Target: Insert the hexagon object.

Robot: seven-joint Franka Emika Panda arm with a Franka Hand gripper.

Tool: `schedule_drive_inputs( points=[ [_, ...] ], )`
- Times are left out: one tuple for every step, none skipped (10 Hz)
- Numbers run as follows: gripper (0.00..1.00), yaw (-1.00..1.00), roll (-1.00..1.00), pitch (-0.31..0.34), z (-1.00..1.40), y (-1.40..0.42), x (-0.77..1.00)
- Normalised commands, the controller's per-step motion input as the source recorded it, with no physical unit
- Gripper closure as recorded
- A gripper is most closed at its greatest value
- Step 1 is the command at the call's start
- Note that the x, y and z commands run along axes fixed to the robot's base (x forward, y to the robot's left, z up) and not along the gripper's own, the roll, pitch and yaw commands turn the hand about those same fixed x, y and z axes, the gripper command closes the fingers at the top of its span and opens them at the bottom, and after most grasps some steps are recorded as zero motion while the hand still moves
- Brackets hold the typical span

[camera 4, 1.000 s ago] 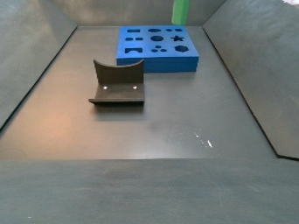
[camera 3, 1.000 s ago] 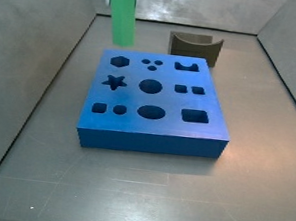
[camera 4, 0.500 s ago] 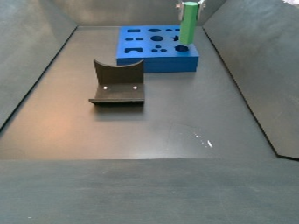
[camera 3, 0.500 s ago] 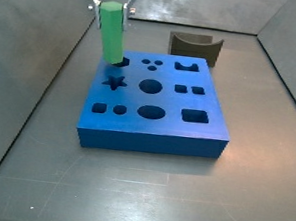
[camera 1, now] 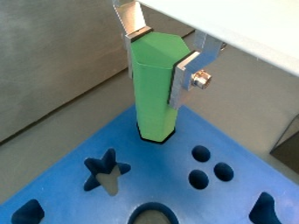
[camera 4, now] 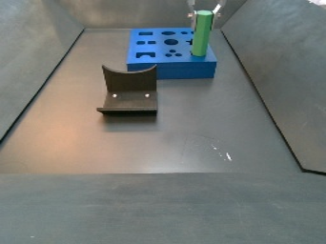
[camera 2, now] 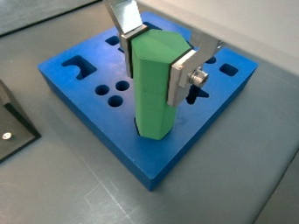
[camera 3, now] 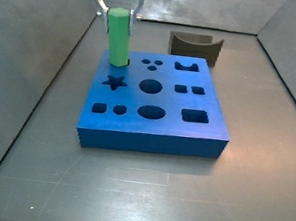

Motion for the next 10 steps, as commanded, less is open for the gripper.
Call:
schedule_drive_inputs(
  points=[
    [1.0, 0.0, -0.05, 0.0, 0.0, 0.0, 0.0],
    [1.0, 0.0, -0.08, -0.014, -0.16, 0.0, 0.0],
    [1.0, -0.08, 0.0, -0.141, -0.99, 0.0, -0.07],
    [1.0, -0.15, 0.01, -0.081, -1.0, 0.0, -0.04],
    [1.0, -0.1, 0.03, -0.09, -1.0, 0.0, 0.05],
    [1.0, -0.18, 0.0, 0.0, -0.78, 0.0, 0.39],
    [1.0, -0.27, 0.0, 0.08, -0.76, 0.02, 0.5],
    [1.0, -0.29, 0.0, 0.0, -0.87, 0.07, 0.31],
    [1.0, -0.16, 0.0, -0.126, -0.85, 0.09, 0.02],
    [1.0, -0.01, 0.01, -0.256, -0.69, 0.09, -0.05]
  ],
)
